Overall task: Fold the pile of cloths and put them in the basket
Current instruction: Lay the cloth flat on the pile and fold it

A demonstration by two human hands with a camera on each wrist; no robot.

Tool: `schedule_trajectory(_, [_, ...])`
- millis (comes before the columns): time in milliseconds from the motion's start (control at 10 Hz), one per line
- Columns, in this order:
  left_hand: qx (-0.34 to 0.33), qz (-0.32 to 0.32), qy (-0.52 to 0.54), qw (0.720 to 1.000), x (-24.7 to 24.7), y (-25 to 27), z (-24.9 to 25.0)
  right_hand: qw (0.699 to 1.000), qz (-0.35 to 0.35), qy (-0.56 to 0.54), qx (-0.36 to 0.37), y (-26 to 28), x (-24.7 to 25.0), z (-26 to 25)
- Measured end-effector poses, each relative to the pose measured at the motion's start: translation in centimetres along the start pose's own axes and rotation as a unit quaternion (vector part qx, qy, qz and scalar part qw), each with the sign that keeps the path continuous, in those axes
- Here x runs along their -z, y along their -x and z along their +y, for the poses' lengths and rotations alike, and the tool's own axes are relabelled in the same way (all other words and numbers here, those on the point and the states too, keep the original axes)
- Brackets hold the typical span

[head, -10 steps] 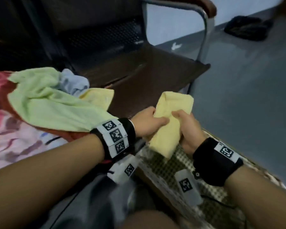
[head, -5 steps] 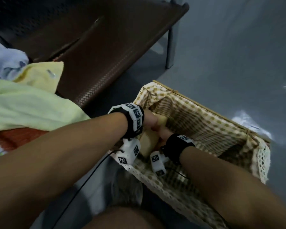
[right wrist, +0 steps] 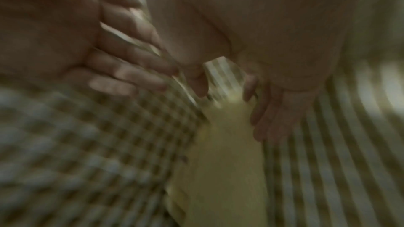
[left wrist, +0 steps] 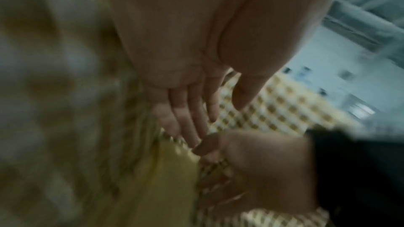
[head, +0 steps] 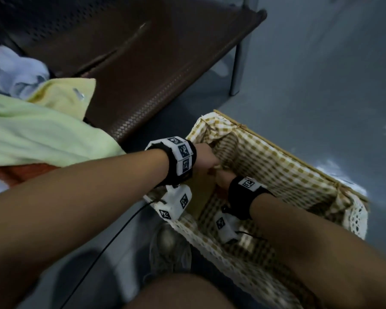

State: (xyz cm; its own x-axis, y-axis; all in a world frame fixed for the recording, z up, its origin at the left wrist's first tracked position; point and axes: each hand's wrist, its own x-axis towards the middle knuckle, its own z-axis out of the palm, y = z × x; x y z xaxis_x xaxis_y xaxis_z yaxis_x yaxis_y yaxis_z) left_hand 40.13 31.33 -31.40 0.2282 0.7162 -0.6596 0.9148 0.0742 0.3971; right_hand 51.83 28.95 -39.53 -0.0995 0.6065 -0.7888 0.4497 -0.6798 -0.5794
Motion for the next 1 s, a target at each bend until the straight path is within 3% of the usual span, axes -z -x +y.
schedule_trajectory(100, [-0.051,0.03,0.054,0.997,1.6,4.0,-0.1,0.999,0.025,0.032,0.035,3.2,1.2,-2.8])
schedule_trajectory(200, [-0.073,0.133,0.099,0.983,3.9,9.3,-1.5,0.986,-0.035,0.12,0.115,9.8,0.7,-8.7])
schedule_trajectory(300, [-0.07,0.203,0.065,0.974,6.5,15.2,-4.2,0.985,-0.056,0.078,0.141,13.3,-1.0,-12.9])
schedule_trajectory(400, [-0.047,0.266,0.019,0.963,8.5,21.1,-8.4,0.955,-0.079,0.127,0.256,17.0,-5.4,-17.5])
schedule_trajectory(600, [0.052,0.351,-0.06,0.933,8.5,29.2,-19.3,0.867,-0.122,0.277,0.395,19.6,-18.5,-24.2])
schedule_trajectory(700, [0.122,0.364,-0.098,0.918,7.3,31.0,-25.0,0.788,-0.08,0.425,0.439,19.4,-24.2,-25.5])
schedule_trajectory(800, [0.153,0.38,-0.1,0.907,5.8,31.5,-29.5,0.74,-0.069,0.501,0.442,18.4,-28.4,-25.8])
schedule_trajectory(900, [0.172,0.382,-0.117,0.9,5.2,31.5,-32.6,0.713,-0.051,0.529,0.458,16.9,-31.1,-25.3])
schedule_trajectory(1000, [0.189,0.427,-0.11,0.877,6.0,31.3,-34.4,0.685,-0.022,0.548,0.48,15.7,-32.3,-25.0])
